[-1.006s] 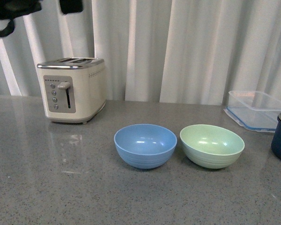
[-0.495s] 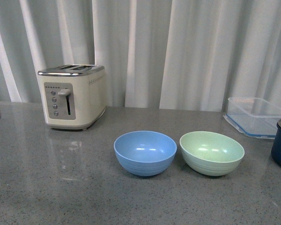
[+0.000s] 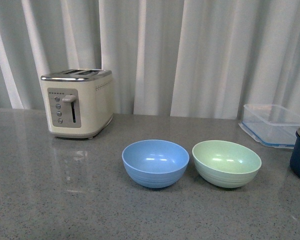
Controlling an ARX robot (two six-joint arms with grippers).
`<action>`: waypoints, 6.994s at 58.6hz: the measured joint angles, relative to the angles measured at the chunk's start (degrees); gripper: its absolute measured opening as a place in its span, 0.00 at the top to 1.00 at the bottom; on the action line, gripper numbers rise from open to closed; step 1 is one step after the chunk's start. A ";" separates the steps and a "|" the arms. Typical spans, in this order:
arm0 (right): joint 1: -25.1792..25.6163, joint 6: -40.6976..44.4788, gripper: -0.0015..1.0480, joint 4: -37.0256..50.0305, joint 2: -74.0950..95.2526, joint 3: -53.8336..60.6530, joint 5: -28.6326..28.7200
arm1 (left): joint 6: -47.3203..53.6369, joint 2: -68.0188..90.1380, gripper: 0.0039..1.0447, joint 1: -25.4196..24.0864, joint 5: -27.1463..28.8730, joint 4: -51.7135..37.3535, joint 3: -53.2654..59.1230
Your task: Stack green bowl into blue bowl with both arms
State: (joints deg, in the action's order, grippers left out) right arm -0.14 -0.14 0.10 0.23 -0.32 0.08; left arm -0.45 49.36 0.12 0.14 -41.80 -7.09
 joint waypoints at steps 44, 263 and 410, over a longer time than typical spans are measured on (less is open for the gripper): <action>0.00 0.00 0.10 0.00 0.00 0.00 0.00 | 0.02 -25.90 0.97 0.00 0.00 18.36 5.90; -18.67 -14.60 0.99 -10.73 104.96 -81.79 -4.04 | 0.15 -49.16 0.06 0.00 0.00 41.77 5.90; -0.81 0.00 0.99 43.45 51.76 -7.50 -0.48 | 0.17 -49.22 0.06 0.00 -0.09 41.77 5.90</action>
State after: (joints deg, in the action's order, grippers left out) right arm -0.95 -0.14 43.55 51.99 -7.81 -0.40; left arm -0.27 0.14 0.12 0.05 -0.03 -1.19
